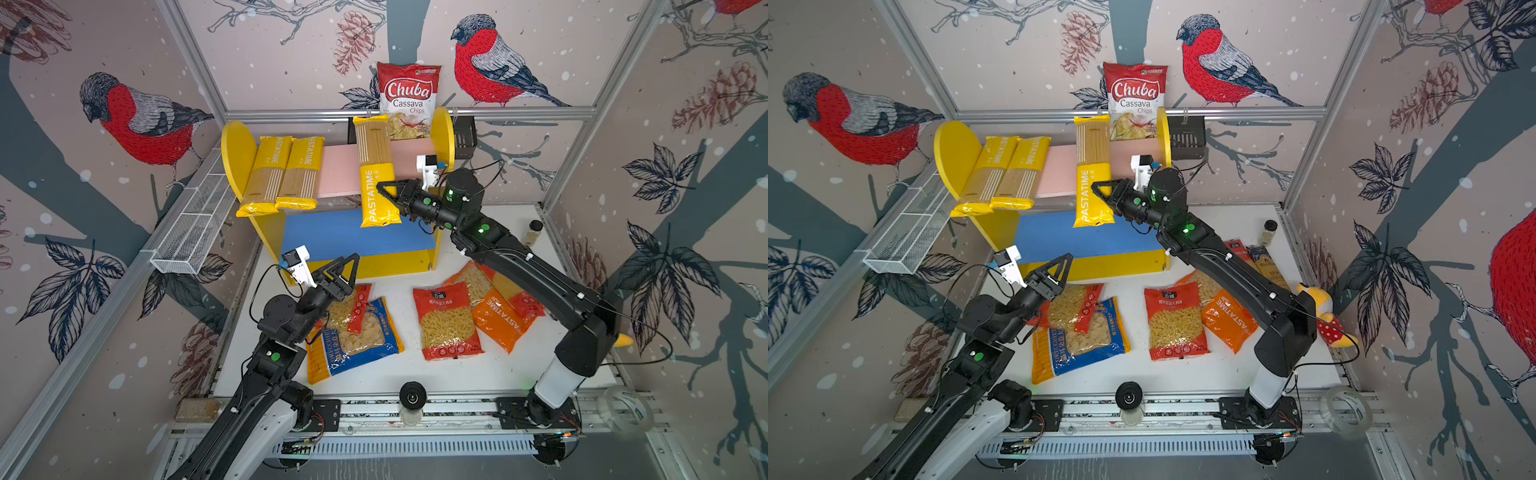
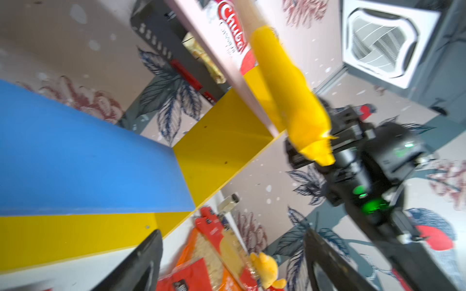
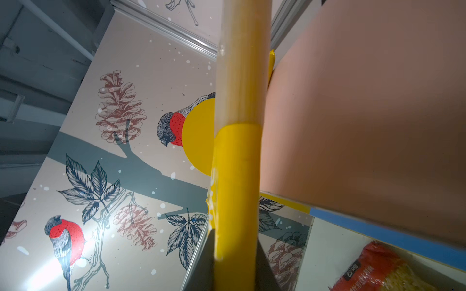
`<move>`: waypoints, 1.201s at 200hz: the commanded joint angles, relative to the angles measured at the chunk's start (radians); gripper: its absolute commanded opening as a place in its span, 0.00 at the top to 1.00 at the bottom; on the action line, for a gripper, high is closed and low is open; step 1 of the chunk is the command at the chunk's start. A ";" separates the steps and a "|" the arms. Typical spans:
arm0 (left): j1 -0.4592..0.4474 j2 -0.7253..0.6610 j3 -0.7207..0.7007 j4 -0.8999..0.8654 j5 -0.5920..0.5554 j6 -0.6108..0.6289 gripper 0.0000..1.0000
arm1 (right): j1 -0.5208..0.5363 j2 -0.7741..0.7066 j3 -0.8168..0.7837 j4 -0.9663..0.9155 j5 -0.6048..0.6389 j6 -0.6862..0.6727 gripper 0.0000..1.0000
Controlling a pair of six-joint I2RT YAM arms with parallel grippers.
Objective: Arrange pasta packages on shelves
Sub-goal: Place the pasta bag on the shelf, then move the pasta bag to the shelf.
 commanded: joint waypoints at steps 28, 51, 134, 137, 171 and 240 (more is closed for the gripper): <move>0.002 0.051 0.050 0.196 0.097 -0.092 0.09 | 0.024 0.059 0.075 0.088 0.007 0.069 0.74; -0.006 0.106 0.074 0.248 0.113 -0.109 0.09 | 0.030 0.077 0.092 0.087 0.003 0.081 0.64; -0.059 0.323 0.252 0.324 0.081 -0.115 0.11 | 0.026 0.015 -0.009 0.101 -0.005 0.052 0.36; -0.059 0.327 0.255 0.325 0.075 -0.121 0.11 | 0.024 0.010 -0.016 0.104 -0.006 0.051 0.35; -0.059 0.373 0.285 0.337 0.000 -0.171 0.20 | 0.009 -0.033 -0.086 0.126 -0.004 0.044 0.31; -0.061 0.414 0.365 0.202 -0.104 -0.205 0.57 | -0.007 -0.188 -0.314 0.160 0.071 -0.054 0.31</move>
